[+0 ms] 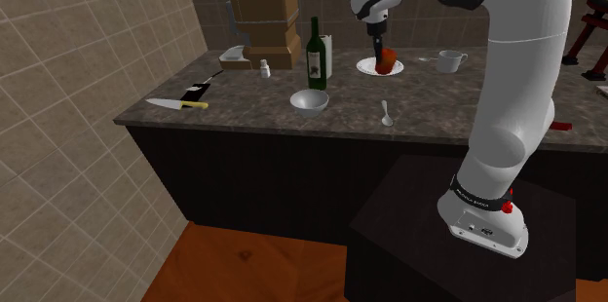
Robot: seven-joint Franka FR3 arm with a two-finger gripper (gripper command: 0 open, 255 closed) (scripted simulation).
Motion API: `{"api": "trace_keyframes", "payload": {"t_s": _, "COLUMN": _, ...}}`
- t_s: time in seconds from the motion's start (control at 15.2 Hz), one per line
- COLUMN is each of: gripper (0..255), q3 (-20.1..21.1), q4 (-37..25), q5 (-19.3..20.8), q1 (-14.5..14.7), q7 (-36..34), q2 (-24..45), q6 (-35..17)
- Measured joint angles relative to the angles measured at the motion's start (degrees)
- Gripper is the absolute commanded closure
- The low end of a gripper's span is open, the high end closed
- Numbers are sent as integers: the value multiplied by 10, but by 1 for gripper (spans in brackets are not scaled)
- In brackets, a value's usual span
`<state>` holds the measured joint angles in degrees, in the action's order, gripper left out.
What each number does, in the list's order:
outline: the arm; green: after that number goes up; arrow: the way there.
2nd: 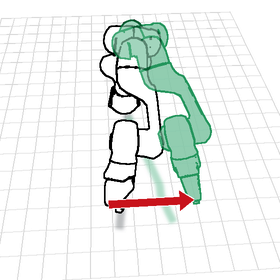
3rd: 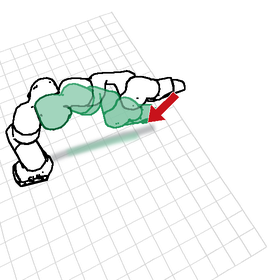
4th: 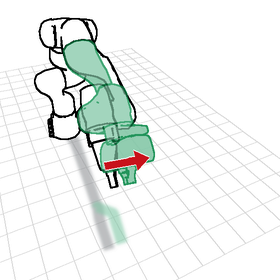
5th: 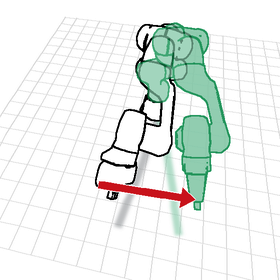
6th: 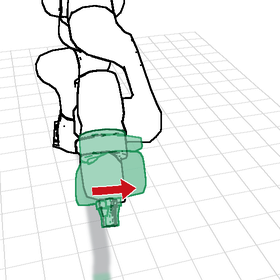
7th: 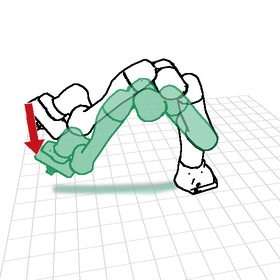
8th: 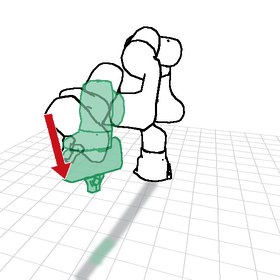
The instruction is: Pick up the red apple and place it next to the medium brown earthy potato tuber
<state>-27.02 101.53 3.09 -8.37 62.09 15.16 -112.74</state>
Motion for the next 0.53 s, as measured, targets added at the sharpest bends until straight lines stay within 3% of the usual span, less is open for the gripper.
{"api": "trace_keyframes", "payload": {"t_s": 0.53, "gripper": 255, "q3": -3, "q4": -47, "q5": 5, "q1": 1, "q7": 5, "q2": -14, "q6": 60}}
